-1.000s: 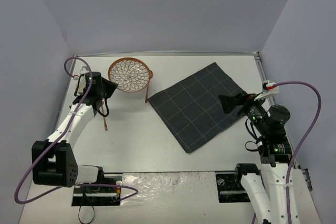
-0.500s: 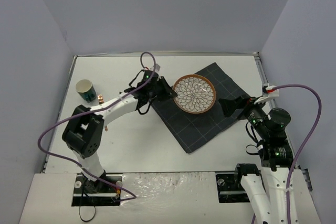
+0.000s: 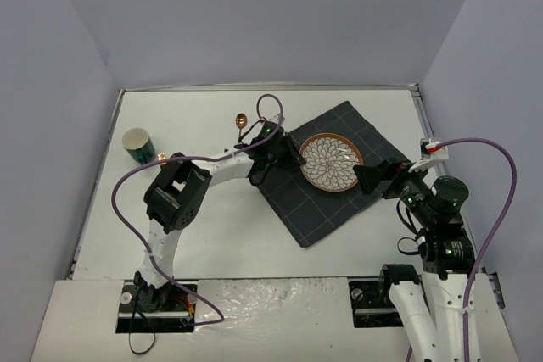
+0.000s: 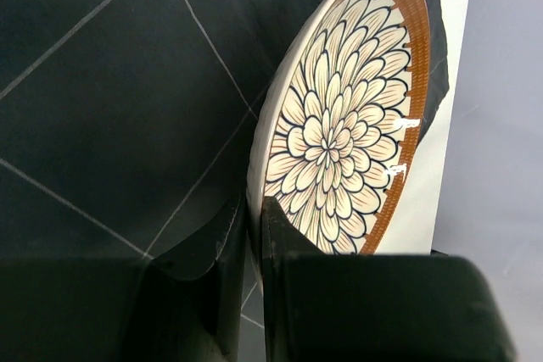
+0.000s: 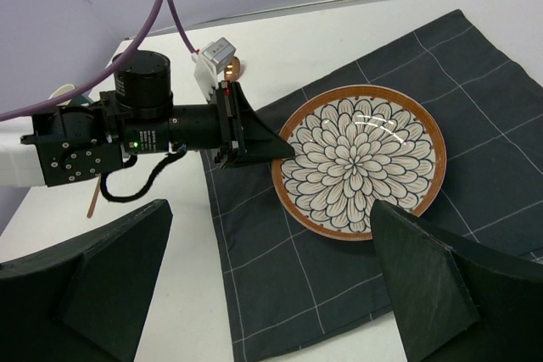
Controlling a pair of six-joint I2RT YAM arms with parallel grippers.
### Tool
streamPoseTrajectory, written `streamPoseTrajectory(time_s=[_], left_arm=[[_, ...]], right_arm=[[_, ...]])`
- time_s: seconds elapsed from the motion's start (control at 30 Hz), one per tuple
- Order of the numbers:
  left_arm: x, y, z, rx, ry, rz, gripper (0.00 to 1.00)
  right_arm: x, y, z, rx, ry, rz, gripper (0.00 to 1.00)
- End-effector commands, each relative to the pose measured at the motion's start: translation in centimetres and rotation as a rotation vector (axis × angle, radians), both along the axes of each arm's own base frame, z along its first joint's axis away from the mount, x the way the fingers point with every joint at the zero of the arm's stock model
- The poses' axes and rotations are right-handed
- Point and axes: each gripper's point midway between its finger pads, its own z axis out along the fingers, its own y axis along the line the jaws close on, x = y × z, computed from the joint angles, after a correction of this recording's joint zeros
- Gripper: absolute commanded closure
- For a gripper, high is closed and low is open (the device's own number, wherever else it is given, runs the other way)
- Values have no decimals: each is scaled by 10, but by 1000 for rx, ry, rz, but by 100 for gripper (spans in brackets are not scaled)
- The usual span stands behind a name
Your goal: Set the dinner table for one person
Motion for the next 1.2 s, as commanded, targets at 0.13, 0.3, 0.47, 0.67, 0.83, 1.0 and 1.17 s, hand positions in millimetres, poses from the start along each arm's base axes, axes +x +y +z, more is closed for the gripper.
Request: streamPoseTrajectory(time_s=[0.13,0.3,0.47,0.67,0.83,1.0,1.17], left_arm=[[20,-47,138,-342,-252,-50,100],[18,-49,128,-346,-223,-51,100],[16,-49,111,-328,-185,-50,100],[14,-45,98,-298,-166,-35,99],[12,-39,81,-241,-145,-28,70],[10,-32,63,-193,-119,-17,49],[7,-15,64,-117,-133,8,29]], right_arm=[[1,-1,24,-30,-78,-2,0],[2,-2,21,-32,-69,-3,0],[2,-3,20,-34,-67,-8,0],[3,-4,17,-38,-60,-12,0],[3,-4,15,-41,-58,-14,0],[2,-5,15,-43,-60,-18,0],[0,-6,16,-50,-65,-22,0]])
